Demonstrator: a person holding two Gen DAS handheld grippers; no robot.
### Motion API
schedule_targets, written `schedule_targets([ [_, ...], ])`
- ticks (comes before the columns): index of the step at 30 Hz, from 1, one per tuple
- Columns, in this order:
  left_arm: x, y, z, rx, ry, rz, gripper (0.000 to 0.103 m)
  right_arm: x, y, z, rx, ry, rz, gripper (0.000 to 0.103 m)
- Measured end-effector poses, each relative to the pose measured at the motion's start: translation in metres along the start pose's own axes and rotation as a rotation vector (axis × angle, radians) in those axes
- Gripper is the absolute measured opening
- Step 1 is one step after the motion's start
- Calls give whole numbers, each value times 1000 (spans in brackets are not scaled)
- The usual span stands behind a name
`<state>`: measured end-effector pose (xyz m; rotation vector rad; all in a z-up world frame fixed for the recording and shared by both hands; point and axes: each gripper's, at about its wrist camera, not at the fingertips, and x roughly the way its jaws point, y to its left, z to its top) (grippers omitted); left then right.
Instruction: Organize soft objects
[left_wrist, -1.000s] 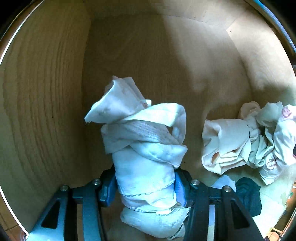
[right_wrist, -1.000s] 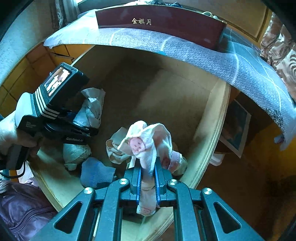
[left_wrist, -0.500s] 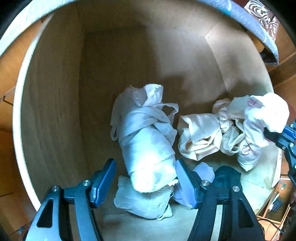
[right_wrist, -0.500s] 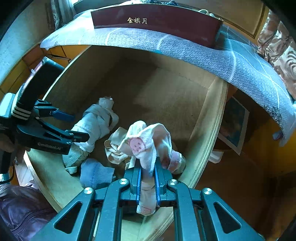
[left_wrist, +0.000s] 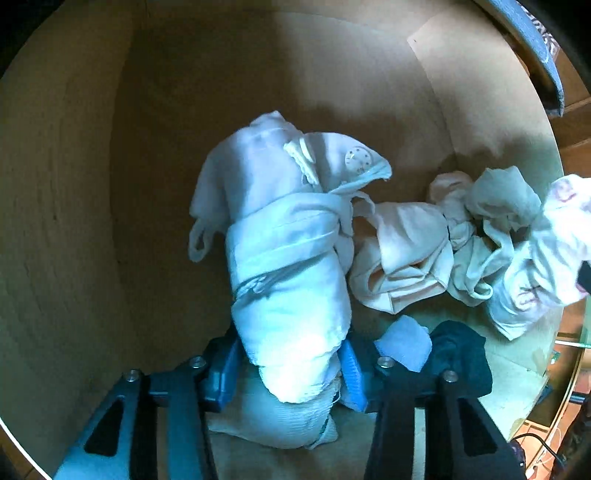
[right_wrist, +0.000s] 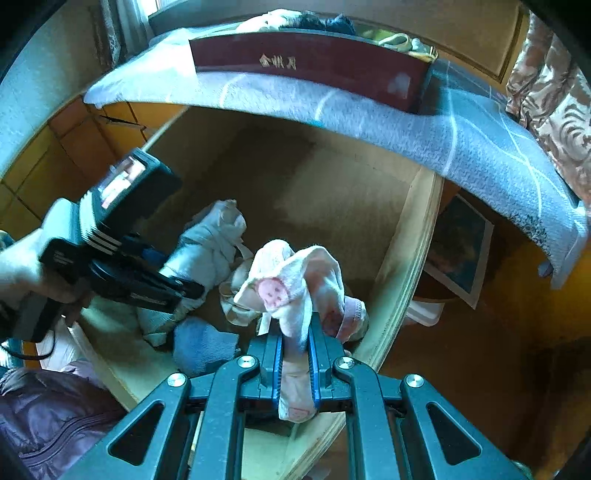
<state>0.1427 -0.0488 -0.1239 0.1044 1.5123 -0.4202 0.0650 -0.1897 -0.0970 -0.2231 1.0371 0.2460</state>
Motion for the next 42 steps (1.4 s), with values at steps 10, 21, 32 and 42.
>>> schedule_targets([
  [10,-12,-9,-4,21,-26,-1,37,-37,8,4,-4,-75,20,12],
  [21,-8,-5,-1,-8,-27,-43,36,-112,-3,11,82,-248,113,12],
  [32,10,-9,-2,-13,-32,-50,36,-153,-40,103,171,-433,147,12],
  [42,11,-5,-1,-30,-31,-68,36,-122,-80,219,284,-416,189,12],
])
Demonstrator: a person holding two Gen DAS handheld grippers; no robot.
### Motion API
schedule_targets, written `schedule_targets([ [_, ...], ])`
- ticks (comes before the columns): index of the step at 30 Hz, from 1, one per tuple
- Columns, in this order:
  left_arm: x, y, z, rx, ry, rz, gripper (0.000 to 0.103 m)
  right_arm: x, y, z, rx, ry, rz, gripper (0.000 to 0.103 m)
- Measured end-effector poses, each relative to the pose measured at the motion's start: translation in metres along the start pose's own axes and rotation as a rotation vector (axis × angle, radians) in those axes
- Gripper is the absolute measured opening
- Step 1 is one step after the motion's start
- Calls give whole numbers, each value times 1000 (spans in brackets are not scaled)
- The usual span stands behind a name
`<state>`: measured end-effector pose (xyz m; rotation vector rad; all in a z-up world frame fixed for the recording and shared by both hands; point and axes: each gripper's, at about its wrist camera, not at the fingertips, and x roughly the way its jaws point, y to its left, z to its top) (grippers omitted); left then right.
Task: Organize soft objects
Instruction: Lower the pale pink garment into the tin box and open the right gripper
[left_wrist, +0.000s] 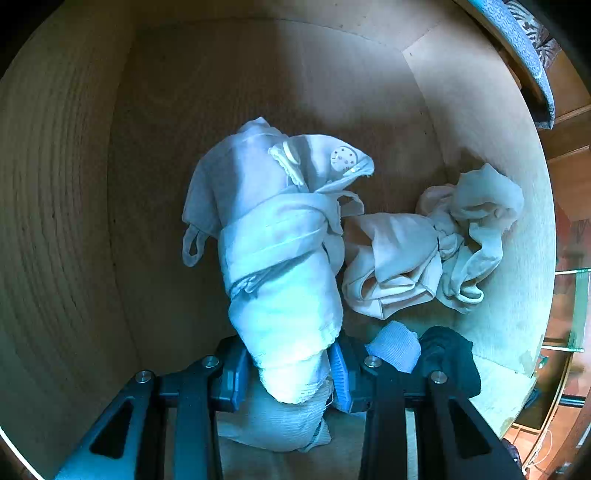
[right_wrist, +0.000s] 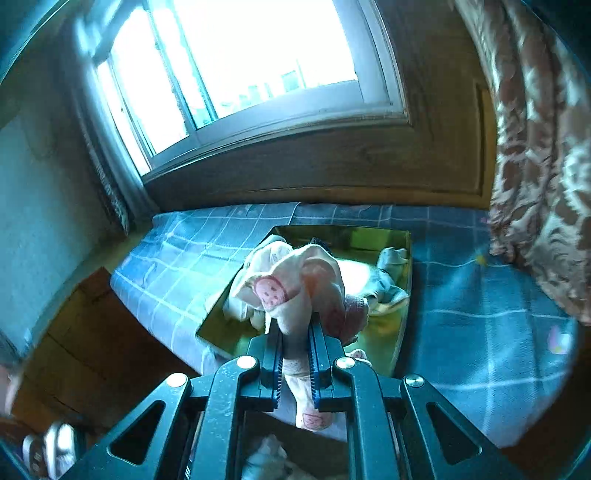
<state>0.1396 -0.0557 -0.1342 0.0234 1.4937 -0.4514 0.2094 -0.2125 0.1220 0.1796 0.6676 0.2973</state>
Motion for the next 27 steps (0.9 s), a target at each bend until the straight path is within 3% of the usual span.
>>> schedule_targets([
  [3,1,2,0,-5,0,-8,36,31,-10,18,59,28,15,12],
  [14,4,10,1,-29,-3,-42,36,154,-57,59,192,139,-88,12],
  [21,8,10,3,-36,8,-24,36,191,-79,64,191,178,-201,12],
  [27,10,8,5,-44,10,-14,37,210,-85,57,185,219,-217,17],
])
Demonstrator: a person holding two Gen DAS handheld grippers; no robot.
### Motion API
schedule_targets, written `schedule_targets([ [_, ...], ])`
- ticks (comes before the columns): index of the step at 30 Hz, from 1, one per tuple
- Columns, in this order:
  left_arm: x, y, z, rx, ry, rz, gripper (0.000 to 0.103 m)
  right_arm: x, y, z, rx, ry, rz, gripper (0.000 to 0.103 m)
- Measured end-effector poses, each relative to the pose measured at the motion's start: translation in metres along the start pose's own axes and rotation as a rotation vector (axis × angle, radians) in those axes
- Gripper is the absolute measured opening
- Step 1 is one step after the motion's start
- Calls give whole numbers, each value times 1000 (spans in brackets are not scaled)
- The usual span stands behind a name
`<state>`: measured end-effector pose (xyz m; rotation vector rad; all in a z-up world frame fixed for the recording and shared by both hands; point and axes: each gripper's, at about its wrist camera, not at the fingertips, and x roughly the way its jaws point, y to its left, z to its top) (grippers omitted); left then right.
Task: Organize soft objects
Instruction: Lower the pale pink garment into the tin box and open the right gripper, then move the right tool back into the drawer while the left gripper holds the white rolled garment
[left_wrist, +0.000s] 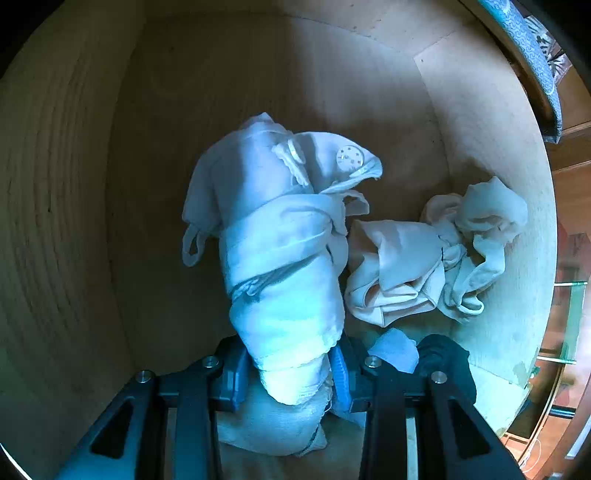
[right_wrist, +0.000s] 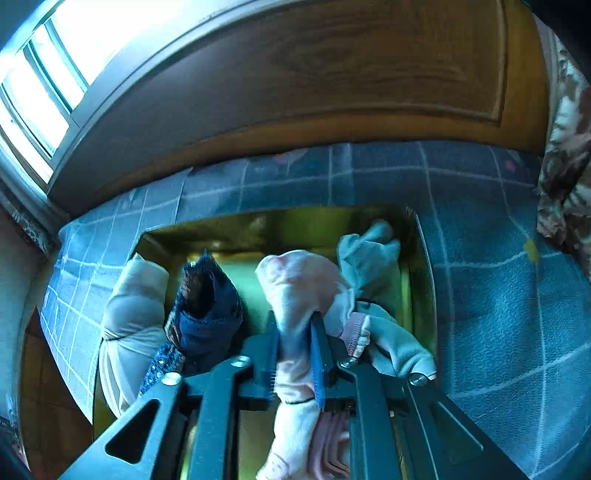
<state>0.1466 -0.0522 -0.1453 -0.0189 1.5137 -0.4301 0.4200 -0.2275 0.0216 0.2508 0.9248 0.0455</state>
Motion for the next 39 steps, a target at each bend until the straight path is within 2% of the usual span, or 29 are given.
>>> schedule_targets([
  [5,2,-9,1,25,1,40,37,-4,6,-7,-46,-26,-33,19],
  [7,2,-15,1,35,2,56,37,-6,6,-10,-44,-32,-35,27],
  [11,2,-22,4,68,6,93,37,-21,7,-11,-40,-63,-15,34],
  [13,2,-27,4,74,5,104,37,-29,7,-11,-33,-80,-4,44],
  [14,2,-28,4,77,7,107,37,-33,8,-10,-37,-88,-1,45],
  [24,3,-36,6,92,14,123,37,-62,13,-19,-61,-122,16,50],
  [39,-2,-34,13,96,21,131,37,-79,3,-58,-87,-116,31,54],
])
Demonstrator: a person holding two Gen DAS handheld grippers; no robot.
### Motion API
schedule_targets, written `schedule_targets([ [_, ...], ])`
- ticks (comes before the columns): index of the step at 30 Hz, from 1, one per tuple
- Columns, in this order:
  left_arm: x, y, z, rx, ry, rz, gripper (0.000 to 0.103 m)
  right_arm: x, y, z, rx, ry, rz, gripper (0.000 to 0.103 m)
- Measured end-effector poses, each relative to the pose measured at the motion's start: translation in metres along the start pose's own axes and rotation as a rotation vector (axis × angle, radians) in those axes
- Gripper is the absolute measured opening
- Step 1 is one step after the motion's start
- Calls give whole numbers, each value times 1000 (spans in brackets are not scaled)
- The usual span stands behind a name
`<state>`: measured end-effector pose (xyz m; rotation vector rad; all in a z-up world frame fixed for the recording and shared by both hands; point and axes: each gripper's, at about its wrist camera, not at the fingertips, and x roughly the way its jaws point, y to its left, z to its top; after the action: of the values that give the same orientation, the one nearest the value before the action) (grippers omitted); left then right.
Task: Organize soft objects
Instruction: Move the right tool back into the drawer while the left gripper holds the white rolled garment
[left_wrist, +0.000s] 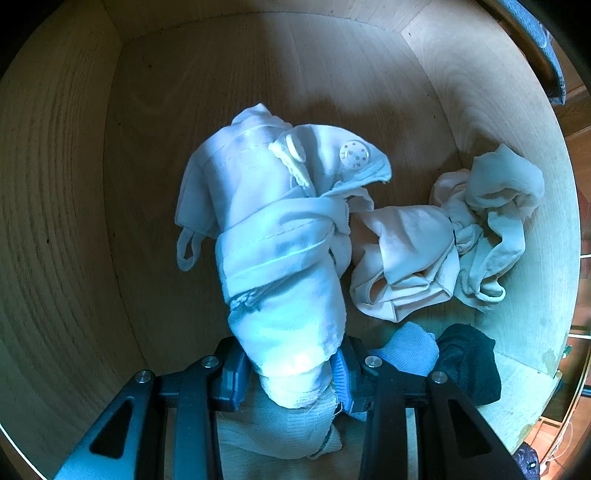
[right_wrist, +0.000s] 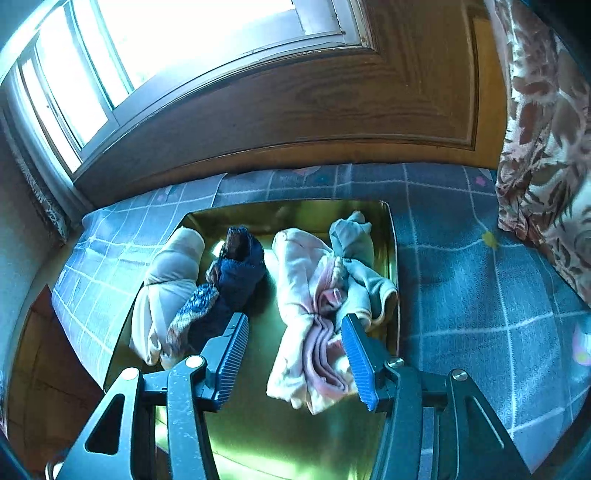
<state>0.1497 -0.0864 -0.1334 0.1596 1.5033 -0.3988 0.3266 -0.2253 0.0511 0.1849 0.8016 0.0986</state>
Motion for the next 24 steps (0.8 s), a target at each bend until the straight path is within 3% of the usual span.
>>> schedule_targets([
  [15,3,-5,1,18,-6,0,36,-43,-9,-43,-35,-42,51,55],
  [24,2,0,-7,9,-51,-18,34,-69,-20,-93,-103,-18,76,59],
])
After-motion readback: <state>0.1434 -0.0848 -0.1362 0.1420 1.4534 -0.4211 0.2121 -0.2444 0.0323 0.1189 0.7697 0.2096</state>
